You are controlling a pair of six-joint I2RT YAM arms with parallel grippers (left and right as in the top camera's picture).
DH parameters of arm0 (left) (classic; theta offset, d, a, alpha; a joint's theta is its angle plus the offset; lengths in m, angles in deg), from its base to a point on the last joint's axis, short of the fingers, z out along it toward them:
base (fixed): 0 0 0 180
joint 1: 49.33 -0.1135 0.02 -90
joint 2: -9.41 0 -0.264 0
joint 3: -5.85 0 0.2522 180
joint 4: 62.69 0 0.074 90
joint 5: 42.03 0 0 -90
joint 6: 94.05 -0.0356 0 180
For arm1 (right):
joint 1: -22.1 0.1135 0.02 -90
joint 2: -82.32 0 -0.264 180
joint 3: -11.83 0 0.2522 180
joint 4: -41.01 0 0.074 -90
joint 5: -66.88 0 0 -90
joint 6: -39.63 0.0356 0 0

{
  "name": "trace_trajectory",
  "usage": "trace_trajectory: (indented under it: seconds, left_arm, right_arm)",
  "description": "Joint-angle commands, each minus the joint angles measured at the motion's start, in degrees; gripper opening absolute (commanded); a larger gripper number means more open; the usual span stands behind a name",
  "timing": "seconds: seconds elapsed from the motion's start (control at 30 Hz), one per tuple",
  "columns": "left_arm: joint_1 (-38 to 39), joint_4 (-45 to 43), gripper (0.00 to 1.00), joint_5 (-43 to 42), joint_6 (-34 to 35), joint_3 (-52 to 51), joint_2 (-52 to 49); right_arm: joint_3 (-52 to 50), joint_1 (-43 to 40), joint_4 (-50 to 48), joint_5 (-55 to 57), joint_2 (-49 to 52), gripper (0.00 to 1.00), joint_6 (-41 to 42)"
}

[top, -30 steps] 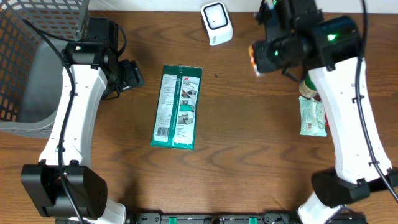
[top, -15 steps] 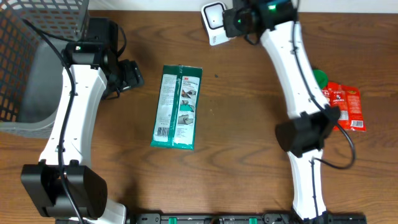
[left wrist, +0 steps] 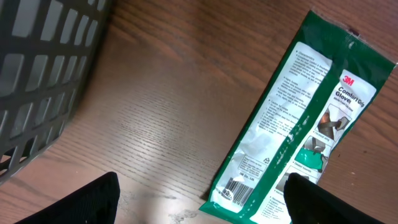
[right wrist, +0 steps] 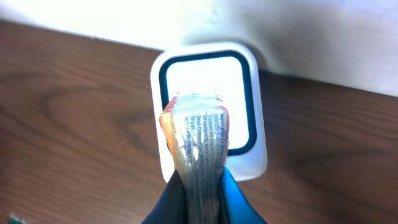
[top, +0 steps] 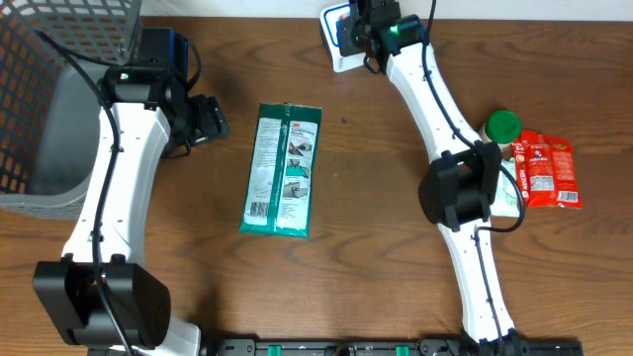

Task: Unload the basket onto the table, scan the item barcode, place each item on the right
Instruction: 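Carry the orange box right and lower it beside the red packs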

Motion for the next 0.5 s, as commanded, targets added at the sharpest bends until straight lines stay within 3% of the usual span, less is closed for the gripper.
trace_trajectory:
  seconds: [0.0,0.47]
  left_arm:
    - [-0.2,0.2,0.85,0.7,-0.3,0.2,0.8]
    - [-0.2,0.2,0.85,0.7,-0.3,0.2,0.8]
  right_arm:
    - [0.8,0.4,-1.0,0.7,-0.1,0.01,3.2]
    - [-0.1,0.4,-0.8,0.7,1.8,0.01,3.2]
